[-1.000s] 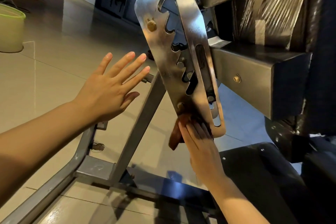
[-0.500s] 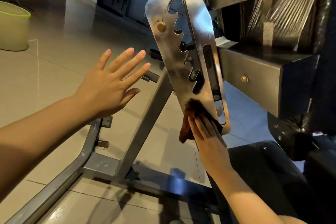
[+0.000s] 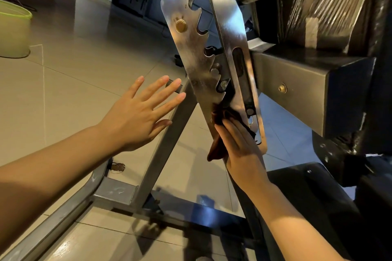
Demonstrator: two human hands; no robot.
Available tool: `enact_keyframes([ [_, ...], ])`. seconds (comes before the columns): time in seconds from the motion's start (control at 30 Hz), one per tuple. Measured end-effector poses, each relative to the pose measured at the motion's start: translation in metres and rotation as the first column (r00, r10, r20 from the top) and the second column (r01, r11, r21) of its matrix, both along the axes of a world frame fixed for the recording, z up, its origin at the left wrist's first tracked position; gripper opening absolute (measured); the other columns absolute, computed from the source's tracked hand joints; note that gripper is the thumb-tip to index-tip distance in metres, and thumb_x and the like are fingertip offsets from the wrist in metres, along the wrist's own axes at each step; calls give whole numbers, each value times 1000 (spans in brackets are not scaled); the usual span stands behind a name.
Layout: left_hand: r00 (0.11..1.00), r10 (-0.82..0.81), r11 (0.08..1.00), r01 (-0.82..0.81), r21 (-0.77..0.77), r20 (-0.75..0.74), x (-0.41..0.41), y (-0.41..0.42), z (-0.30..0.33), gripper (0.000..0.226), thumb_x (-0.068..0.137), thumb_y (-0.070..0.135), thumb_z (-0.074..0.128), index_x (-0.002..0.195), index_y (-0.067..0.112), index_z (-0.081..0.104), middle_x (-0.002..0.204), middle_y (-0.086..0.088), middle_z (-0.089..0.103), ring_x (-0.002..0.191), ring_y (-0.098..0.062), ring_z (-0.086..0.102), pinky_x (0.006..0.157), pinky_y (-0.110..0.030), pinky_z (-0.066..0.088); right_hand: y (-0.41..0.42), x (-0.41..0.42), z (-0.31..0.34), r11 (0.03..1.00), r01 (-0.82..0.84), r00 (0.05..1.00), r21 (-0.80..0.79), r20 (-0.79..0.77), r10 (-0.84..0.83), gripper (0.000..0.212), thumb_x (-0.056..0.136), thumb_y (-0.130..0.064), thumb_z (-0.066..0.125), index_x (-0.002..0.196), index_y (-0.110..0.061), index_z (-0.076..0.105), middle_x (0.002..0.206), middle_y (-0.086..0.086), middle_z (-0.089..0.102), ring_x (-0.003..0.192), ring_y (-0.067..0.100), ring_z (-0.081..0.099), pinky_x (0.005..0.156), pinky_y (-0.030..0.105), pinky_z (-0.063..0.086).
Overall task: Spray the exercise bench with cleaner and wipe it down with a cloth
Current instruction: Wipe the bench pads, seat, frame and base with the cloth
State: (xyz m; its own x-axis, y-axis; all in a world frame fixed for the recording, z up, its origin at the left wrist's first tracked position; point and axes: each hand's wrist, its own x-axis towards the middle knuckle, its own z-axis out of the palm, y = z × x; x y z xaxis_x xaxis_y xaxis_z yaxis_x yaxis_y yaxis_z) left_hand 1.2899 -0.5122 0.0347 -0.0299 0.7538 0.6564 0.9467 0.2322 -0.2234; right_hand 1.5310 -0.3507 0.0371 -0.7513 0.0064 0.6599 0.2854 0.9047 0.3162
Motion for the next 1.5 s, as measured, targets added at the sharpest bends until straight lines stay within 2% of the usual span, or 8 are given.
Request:
enact_keyframes([
  [0.37, 993, 7, 1000, -6, -11, 118, 15, 15, 9, 62, 96, 48, 25, 148, 16, 36, 154, -13, 33, 140, -35, 33, 110, -57, 28, -19, -9, 21, 990, -118, 981, -82, 146, 129, 42, 85, -3, 60, 127, -7, 57, 127, 12, 62, 125, 27, 52, 91, 41, 56],
  [0.5, 947, -111, 987, 140, -79, 302, 45, 0, 14, 52, 100, 44, 36, 147, 21, 38, 149, -8, 42, 130, -26, 45, 103, -39, 39, -44, 17, 12, 959, -41, 990, -280, 120, 77, 65, 84, 6, 65, 142, -16, 45, 145, 2, 47, 137, 17, 40, 106, 36, 41],
  [0.6, 327, 69, 774, 578, -258, 942, 84, -26, 23, 62, 93, 59, 44, 148, 32, 32, 147, 6, 42, 129, -8, 42, 104, -25, 33, -63, 33, 7, 848, -155, 979, -507, 39, 202, 45, 102, -7, 38, 147, -12, 37, 150, -3, 37, 141, -2, 23, 114, 15, 24],
  [0.67, -81, 152, 754, 654, -62, 985, 117, -43, 18, 63, 82, 62, 58, 139, 39, 42, 134, 10, 52, 120, -6, 51, 98, -28, 43, -83, 44, 3, 751, -135, 987, -646, -19, 161, 47, 103, -17, 32, 148, -7, 33, 154, -1, 35, 143, -3, 22, 114, 11, 19],
  [0.87, -599, -6, 963, 213, 167, 801, 160, -91, 1, 51, 74, 31, 78, 121, 24, 58, 112, -2, 66, 90, -16, 71, 73, -30, 59, -143, 57, -2, 495, 28, 998, -869, -3, -62, 74, 94, 7, 44, 147, -39, 21, 142, -32, 9, 127, -20, 9, 97, -6, 4],
  [1.13, -332, -205, 969, 64, 239, 921, 155, -132, 9, 17, 88, 19, 67, 103, 26, 69, 103, 2, 71, 98, -13, 67, 75, -20, 55, -194, 59, -3, 335, -52, 996, -941, -72, -49, 55, 95, -13, 59, 139, -40, 39, 138, -23, 31, 123, -10, 33, 104, 9, 35],
  [1.33, 366, -41, 931, 352, -98, 930, 148, -145, 15, 12, 94, 35, 57, 104, 30, 62, 95, 12, 65, 94, -8, 62, 84, -27, 53, -204, 52, 3, 194, 116, 990, -974, 98, -102, 13, 92, -21, 65, 99, -31, 60, 103, -10, 58, 89, -1, 54, 63, 8, 41],
  [1.5, 414, -6, 913, 373, -164, 910, 140, -159, 33, 8, 92, 38, 58, 99, 37, 61, 93, 17, 63, 91, -5, 60, 81, -25, 53, -200, 35, 18, -81, 97, 995, -992, 99, -30, 7, 93, -18, 64, 92, -26, 64, 105, 1, 59, 82, 12, 59, 50, 9, 43],
])
